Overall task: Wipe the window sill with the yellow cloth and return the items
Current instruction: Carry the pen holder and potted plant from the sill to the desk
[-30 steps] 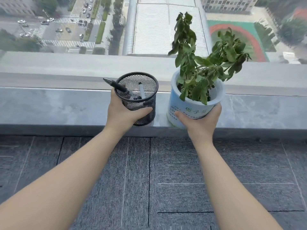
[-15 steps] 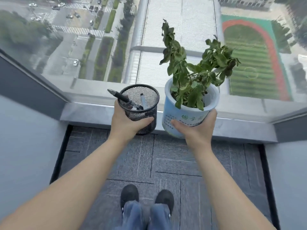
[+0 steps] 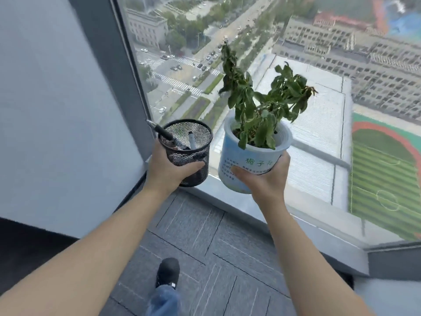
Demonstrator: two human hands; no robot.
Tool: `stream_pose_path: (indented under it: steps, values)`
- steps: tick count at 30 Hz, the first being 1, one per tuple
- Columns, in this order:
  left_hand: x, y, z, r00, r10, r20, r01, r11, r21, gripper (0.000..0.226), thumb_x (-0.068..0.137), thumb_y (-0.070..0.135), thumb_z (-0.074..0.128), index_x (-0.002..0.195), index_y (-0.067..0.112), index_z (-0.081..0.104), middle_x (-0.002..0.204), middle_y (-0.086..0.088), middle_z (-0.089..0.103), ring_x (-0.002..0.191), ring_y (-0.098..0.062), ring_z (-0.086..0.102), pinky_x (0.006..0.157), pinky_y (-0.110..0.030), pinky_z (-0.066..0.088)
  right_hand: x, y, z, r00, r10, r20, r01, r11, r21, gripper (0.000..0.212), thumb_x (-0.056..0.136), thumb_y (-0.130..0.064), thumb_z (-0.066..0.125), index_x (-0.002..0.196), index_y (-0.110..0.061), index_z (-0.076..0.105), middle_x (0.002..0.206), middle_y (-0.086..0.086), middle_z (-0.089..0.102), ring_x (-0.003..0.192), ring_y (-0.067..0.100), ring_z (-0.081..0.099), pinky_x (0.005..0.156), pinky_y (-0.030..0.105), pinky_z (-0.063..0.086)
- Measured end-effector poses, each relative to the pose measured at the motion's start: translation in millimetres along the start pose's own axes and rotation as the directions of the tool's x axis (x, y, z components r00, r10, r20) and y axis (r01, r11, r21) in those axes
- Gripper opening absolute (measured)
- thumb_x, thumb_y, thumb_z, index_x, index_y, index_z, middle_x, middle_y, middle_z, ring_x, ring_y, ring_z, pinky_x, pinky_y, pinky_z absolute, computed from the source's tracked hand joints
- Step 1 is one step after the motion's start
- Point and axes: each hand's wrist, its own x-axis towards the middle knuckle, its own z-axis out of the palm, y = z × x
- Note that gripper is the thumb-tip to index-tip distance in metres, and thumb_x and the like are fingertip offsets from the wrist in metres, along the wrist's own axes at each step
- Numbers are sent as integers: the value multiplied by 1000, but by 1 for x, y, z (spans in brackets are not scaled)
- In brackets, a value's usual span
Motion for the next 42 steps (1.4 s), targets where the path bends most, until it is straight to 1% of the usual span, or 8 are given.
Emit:
stream_pose_path:
  steps: [3,7,11,18,22,26,35,42]
  values:
    - [-38,16,-43,995,3,-99,-2,1000,11,77,43,33,77,110,21,43,101,7,57,100,-16,55,84,-27,41,-21,-33,18,984,-64,165,63,998,9,77,41,-24,85,110,-11,55,102,12,65,94,20,65,75,41,58]
    - [-89,33,-114,962,-21,-270,32,999,36,82,36,41,77,108,22,42,109,3,56,101,-15,53,82,-24,40,-52,-77,59,932,-171,319,160,985,60,59,44,-14,85,93,-33,59,90,-6,67,83,0,66,70,31,58]
    - [-143,41,-193,873,-29,-486,47,999,25,81,38,37,81,106,18,42,114,1,58,108,-20,55,94,-35,44,-92,-119,115,842,-254,477,210,967,145,63,44,-18,86,101,-25,59,97,13,69,88,22,68,72,42,57]
    - [-270,40,-330,618,-62,-783,120,993,17,78,39,37,82,103,10,49,107,-3,65,102,-21,60,95,-41,47,-219,-190,220,645,-270,715,86,955,284,79,36,-30,82,105,-7,49,95,4,62,80,-6,63,62,14,52]
    - [-364,33,-397,459,-58,-887,120,993,-3,81,36,41,80,108,19,48,111,1,62,106,-19,58,99,-43,45,-314,-221,272,489,-301,818,49,947,319,91,38,-32,86,118,-10,47,118,13,57,105,26,62,79,44,58]
    - [-465,24,-459,328,-71,-942,125,992,-31,65,33,42,78,91,43,48,114,-2,64,106,-21,60,98,-50,46,-422,-261,305,378,-368,849,6,919,395,74,41,-24,84,108,-16,54,107,9,61,95,6,64,72,21,57]
    - [-655,16,-560,-44,-62,-997,203,977,-70,91,30,46,76,112,17,49,113,-4,64,107,-23,60,100,-46,45,-633,-322,370,124,-432,893,-66,895,442,87,41,-31,85,116,-3,49,115,16,59,101,32,63,78,47,57]
    - [-744,-4,-637,-230,-48,-972,225,969,-101,94,29,44,78,113,15,49,115,-5,64,108,-21,60,101,-46,45,-754,-367,421,-47,-530,846,-144,842,520,57,44,-15,82,92,-28,53,88,-4,64,75,-5,65,62,15,52]
